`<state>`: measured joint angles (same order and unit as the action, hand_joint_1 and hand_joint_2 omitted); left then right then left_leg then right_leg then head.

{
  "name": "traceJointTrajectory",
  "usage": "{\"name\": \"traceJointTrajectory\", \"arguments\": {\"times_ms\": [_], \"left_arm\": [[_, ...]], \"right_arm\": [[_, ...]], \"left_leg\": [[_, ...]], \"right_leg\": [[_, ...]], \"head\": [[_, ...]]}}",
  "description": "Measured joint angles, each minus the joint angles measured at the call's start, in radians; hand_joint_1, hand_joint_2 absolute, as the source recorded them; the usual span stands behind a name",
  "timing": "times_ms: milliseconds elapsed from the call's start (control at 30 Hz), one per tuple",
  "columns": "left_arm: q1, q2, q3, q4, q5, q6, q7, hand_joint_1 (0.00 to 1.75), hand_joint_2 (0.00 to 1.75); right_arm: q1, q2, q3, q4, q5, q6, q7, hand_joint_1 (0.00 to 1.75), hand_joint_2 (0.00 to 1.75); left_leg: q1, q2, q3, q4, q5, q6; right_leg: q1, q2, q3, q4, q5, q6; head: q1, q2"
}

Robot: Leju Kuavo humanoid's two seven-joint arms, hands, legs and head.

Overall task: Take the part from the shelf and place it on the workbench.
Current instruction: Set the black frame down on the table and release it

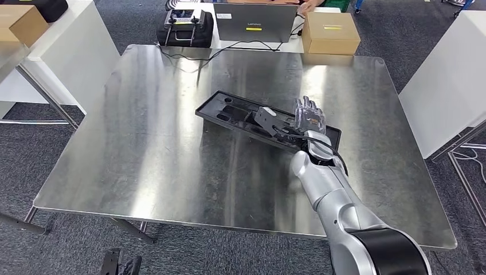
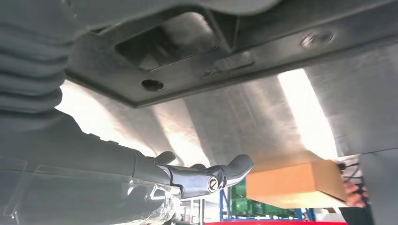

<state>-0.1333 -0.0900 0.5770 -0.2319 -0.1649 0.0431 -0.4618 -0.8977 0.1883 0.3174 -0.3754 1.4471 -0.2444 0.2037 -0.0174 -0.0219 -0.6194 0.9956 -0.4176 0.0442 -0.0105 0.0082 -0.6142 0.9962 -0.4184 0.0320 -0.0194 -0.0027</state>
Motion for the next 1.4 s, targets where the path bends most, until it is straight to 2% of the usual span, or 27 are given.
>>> {"name": "traceJointTrajectory", "arguments": {"times_ms": [67,267,400,567,700,733,833,933,1033,1133,1233,1400], "left_arm": [[0.001,0.002,0.003,0.000,-0.007,0.003,-0.001,0.00,1.75],[0.001,0.002,0.005,-0.002,-0.016,0.008,-0.003,0.00,1.75],[0.001,0.002,0.005,-0.002,-0.018,0.008,-0.003,0.00,0.00],[0.000,0.002,0.005,-0.002,-0.024,0.002,0.003,0.00,0.00],[-0.004,0.002,0.008,-0.002,-0.033,-0.006,0.027,0.00,0.00],[-0.005,0.003,0.011,-0.002,-0.034,-0.007,0.029,0.00,0.00],[-0.004,0.003,0.030,-0.002,-0.030,-0.015,0.004,0.00,0.00],[0.001,0.000,0.059,-0.002,-0.018,-0.027,-0.044,0.00,0.00],[0.014,-0.005,0.092,-0.002,-0.013,-0.021,-0.080,0.00,0.00],[0.029,-0.007,0.122,-0.002,-0.003,0.002,-0.118,0.00,0.00],[0.037,-0.009,0.163,-0.002,0.027,0.027,-0.156,0.00,0.00],[0.046,-0.019,0.236,-0.005,0.075,0.107,-0.165,0.00,0.00]], "right_arm": [[0.002,-0.004,-0.013,0.000,0.004,-0.002,-0.002,0.00,0.00],[0.005,-0.010,-0.033,0.000,0.010,-0.006,-0.003,0.00,0.00],[0.005,-0.012,-0.037,0.000,0.011,-0.007,-0.004,0.00,0.00],[0.006,-0.012,-0.051,0.000,-0.006,0.019,-0.033,0.00,0.00],[0.004,-0.001,-0.102,0.002,-0.099,0.196,-0.154,0.00,0.00],[0.004,0.005,-0.116,-0.001,-0.122,0.205,-0.193,0.00,0.00],[0.015,0.033,-0.155,-0.057,-0.219,0.090,-0.340,0.00,0.00],[0.119,0.056,-0.170,-0.323,-0.364,-0.034,-0.451,0.00,0.00],[0.292,0.060,-0.148,-0.681,-0.522,-0.099,-0.518,0.00,0.00],[0.457,0.050,-0.100,-0.943,-0.682,-0.140,-0.608,0.00,0.00],[0.587,0.038,-0.035,-1.101,-0.843,-0.126,-0.702,0.00,0.00],[0.712,0.022,0.051,-1.206,-0.983,-0.053,-0.784,0.00,0.00]], "left_leg": [[-0.001,0.000,0.000,0.000,0.000,0.000],[-0.001,0.000,0.000,0.000,0.000,0.000],[-0.001,0.000,0.001,0.000,0.000,0.000],[-0.001,0.000,0.001,0.000,0.000,0.000],[-0.001,0.001,0.001,0.000,0.000,0.000],[-0.001,0.001,0.001,0.000,0.000,0.000],[-0.001,0.000,0.001,0.000,0.000,0.000],[0.000,-0.005,0.002,0.000,0.000,0.000],[-0.001,-0.008,0.002,0.000,-0.002,-0.001],[-0.001,-0.003,0.002,0.000,-0.007,-0.001],[-0.001,0.001,0.004,0.000,-0.009,-0.001],[-0.001,0.001,0.006,0.000,-0.010,-0.001]], "right_leg": [[-0.001,0.000,0.000,0.000,0.000,0.000],[-0.002,0.000,0.000,0.000,0.000,0.000],[-0.003,0.000,0.000,0.000,0.000,0.000],[-0.003,0.000,0.000,0.000,0.000,0.000],[-0.003,0.000,0.000,0.000,0.000,0.000],[-0.003,0.000,0.000,0.000,0.000,0.000],[-0.002,0.000,0.000,0.000,0.000,0.000],[-0.002,-0.004,0.000,0.000,-0.001,-0.001],[-0.002,-0.006,0.001,-0.001,-0.003,-0.003],[-0.002,-0.001,0.001,-0.001,-0.003,-0.003],[-0.002,0.003,0.001,-0.002,-0.004,-0.004],[-0.003,0.003,0.002,-0.002,-0.004,-0.004]], "head": [[0.000,0.000],[0.000,0.000],[0.000,0.000],[0.000,0.000],[0.000,0.000],[0.000,0.000],[0.000,0.000],[0.000,0.000],[0.000,0.000],[0.000,0.000],[0.000,0.000],[0.000,0.000]]}}
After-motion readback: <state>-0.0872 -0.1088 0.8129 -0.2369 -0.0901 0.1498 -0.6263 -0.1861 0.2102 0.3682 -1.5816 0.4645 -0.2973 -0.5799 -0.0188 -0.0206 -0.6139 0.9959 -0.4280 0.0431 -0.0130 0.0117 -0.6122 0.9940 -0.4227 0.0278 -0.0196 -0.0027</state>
